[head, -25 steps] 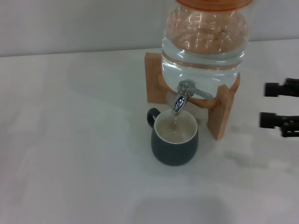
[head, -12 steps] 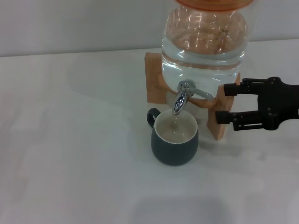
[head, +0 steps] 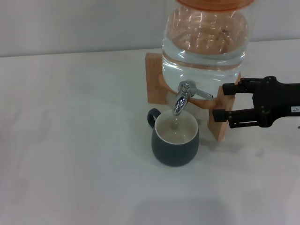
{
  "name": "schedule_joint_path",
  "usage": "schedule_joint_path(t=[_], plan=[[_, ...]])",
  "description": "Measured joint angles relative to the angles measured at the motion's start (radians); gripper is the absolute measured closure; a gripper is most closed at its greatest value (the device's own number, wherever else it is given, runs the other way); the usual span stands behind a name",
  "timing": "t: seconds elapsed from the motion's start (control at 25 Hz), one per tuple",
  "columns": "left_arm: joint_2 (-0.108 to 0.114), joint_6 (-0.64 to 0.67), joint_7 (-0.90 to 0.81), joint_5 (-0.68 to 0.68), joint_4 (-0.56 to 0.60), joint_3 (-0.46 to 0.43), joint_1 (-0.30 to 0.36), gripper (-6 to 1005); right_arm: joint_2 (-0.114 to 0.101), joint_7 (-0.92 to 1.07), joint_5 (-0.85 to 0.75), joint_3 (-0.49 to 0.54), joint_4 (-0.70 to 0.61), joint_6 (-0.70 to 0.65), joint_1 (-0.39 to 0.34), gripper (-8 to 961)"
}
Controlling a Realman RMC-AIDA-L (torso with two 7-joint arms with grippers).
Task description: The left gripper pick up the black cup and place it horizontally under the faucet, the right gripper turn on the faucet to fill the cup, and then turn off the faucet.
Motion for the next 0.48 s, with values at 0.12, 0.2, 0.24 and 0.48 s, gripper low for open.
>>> schedule_joint_path(t=[0.12, 0.2, 0.24, 0.48], plan=[[0.0, 0.0, 0.0, 0.0, 0.0, 0.0, -0.001, 392, 0.0, 0.001, -0.003, -0.005, 0.007, -0.001, 0.005, 111], [0.0, 0.0, 0.0, 0.0, 0.0, 0.0, -0.001, 392, 0.0, 0.004, -0.006, -0.01, 0.011, -0.003, 0.01, 111], [0.0, 0.0, 0.0, 0.0, 0.0, 0.0, -0.001, 392, 0.0, 0.007, -0.01, -0.014, 0.013, -0.006, 0.013, 111], [0.0, 0.0, 0.0, 0.0, 0.0, 0.0, -0.001, 392, 0.0, 0.01, -0.021, -0.037, 0.031, -0.015, 0.029, 111]])
